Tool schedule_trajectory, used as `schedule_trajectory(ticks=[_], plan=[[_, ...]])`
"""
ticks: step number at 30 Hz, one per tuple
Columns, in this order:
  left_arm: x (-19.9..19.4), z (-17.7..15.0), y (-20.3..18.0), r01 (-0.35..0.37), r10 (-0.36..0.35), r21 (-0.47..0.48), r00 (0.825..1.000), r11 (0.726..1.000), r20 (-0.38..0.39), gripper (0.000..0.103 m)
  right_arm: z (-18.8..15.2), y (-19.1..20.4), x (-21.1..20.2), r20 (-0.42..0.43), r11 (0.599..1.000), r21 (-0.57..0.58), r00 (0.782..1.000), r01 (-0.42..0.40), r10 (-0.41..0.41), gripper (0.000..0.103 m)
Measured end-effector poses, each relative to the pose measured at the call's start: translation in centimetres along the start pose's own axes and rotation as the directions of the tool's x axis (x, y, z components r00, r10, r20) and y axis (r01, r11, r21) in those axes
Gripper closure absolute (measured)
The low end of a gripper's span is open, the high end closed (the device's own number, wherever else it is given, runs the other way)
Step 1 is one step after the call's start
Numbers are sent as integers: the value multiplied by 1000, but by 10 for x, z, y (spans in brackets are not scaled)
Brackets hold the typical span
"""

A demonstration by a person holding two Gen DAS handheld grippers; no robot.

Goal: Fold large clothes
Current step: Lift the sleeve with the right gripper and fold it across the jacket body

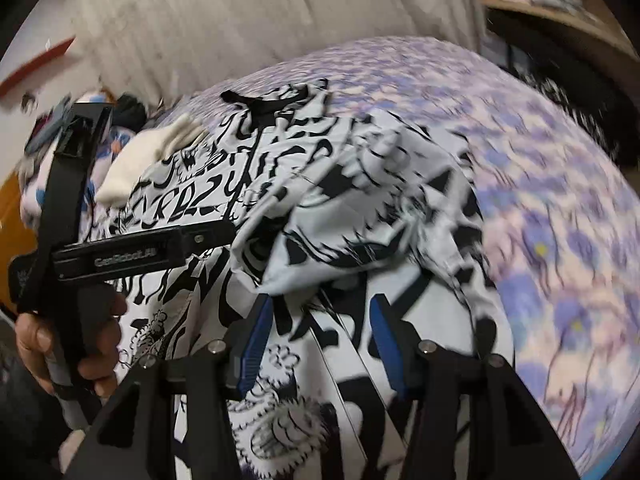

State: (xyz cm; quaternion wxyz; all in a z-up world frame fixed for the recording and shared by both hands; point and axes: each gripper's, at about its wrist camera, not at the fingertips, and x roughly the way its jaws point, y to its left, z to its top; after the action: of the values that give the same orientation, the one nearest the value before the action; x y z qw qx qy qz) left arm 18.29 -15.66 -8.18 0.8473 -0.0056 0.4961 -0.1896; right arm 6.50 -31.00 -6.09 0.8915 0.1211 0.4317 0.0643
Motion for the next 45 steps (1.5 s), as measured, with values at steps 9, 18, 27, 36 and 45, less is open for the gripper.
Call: schedule_trajectory(ticks=[9,18,27,36,45], plan=[[47,23,-41,-114,120,92,991,989,-66,15,-11,-14,0,-8,999,41,1000,-3,4,53],[38,32,-20,-121,121,83,993,989,-4,93,-16,-17,1,-13,998,57,1000,9,-8,53],[-18,22,75,-159,180,-163,976,974,123,51,-13,-18,2,-10,997,69,999,43,-43,53],[7,-20,137,-17,18,-299,1000,954,1,41,8,-17,-2,20,986,-13,986,168,-168,51],[45,13,152,91,-111,-300,993,949,-50,37,28,-51,32,-58,953,-89,954,288,-294,39]])
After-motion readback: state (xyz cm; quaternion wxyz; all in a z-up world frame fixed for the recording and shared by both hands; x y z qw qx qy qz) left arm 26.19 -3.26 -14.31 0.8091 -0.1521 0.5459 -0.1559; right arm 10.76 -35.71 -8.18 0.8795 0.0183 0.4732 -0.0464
